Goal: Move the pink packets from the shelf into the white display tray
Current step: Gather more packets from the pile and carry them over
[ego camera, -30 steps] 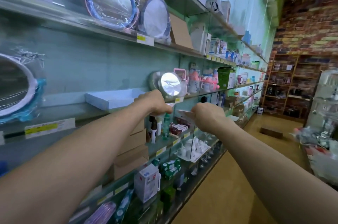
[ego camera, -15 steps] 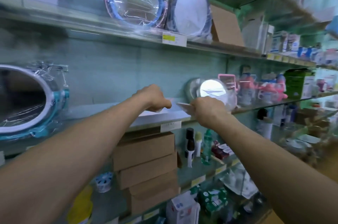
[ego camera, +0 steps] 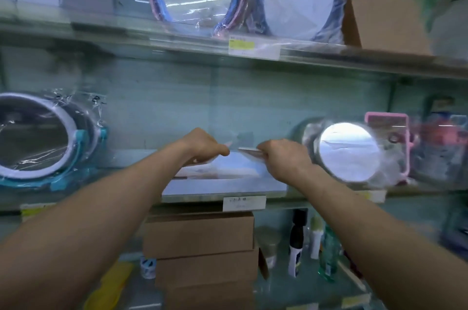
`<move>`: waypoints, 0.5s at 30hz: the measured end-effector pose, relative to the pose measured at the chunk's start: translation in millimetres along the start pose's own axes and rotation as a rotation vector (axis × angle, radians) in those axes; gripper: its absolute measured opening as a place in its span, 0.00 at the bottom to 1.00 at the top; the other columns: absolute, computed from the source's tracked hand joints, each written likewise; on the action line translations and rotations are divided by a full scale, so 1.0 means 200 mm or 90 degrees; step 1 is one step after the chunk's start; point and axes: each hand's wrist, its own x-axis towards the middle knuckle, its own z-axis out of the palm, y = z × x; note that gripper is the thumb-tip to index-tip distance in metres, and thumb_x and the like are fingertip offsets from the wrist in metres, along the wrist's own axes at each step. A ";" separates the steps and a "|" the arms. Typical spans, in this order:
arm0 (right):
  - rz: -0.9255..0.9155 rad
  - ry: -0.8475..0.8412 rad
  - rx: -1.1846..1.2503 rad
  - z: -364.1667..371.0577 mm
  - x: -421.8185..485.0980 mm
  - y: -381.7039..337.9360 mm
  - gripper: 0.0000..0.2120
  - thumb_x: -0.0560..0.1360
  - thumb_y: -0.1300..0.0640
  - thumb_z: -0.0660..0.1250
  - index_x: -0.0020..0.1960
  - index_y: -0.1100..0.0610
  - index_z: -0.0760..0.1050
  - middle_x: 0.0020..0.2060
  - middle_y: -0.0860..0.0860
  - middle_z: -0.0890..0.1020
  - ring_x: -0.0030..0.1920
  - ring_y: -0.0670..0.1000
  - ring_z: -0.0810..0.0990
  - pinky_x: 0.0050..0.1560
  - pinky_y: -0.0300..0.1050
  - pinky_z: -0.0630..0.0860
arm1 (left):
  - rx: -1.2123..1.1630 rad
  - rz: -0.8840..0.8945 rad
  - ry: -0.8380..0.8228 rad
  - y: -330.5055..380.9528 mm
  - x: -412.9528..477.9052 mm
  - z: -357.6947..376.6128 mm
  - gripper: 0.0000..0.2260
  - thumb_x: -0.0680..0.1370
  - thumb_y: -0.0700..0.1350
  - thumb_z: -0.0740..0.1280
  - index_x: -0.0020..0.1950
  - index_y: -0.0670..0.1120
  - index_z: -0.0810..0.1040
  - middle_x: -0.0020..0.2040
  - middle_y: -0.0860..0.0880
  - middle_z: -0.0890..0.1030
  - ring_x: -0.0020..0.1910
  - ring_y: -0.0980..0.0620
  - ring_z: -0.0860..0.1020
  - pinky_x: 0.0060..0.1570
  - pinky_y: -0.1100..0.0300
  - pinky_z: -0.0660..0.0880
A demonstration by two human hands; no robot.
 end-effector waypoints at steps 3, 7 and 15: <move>-0.017 0.008 0.040 0.08 0.07 -0.02 0.09 0.76 0.65 0.57 0.46 0.52 0.71 0.49 0.54 0.81 0.46 0.59 0.75 0.38 0.44 0.63 | -0.078 -0.073 0.028 -0.05 0.05 -0.02 0.15 0.69 0.55 0.73 0.48 0.46 0.78 0.44 0.44 0.75 0.38 0.47 0.70 0.39 0.59 0.67; -0.017 0.014 0.101 0.18 0.17 -0.06 0.11 0.75 0.65 0.57 0.50 0.53 0.74 0.49 0.55 0.81 0.44 0.60 0.74 0.39 0.44 0.63 | -0.196 -0.146 0.019 -0.12 0.12 -0.04 0.23 0.68 0.57 0.74 0.54 0.43 0.79 0.50 0.44 0.80 0.42 0.46 0.76 0.40 0.60 0.71; 0.019 0.017 0.284 0.28 0.31 -0.12 0.09 0.78 0.60 0.55 0.39 0.55 0.67 0.42 0.59 0.77 0.44 0.60 0.74 0.37 0.45 0.63 | -0.562 -0.224 -0.151 -0.21 0.16 -0.09 0.14 0.78 0.54 0.62 0.52 0.43 0.76 0.43 0.41 0.78 0.41 0.45 0.74 0.45 0.53 0.72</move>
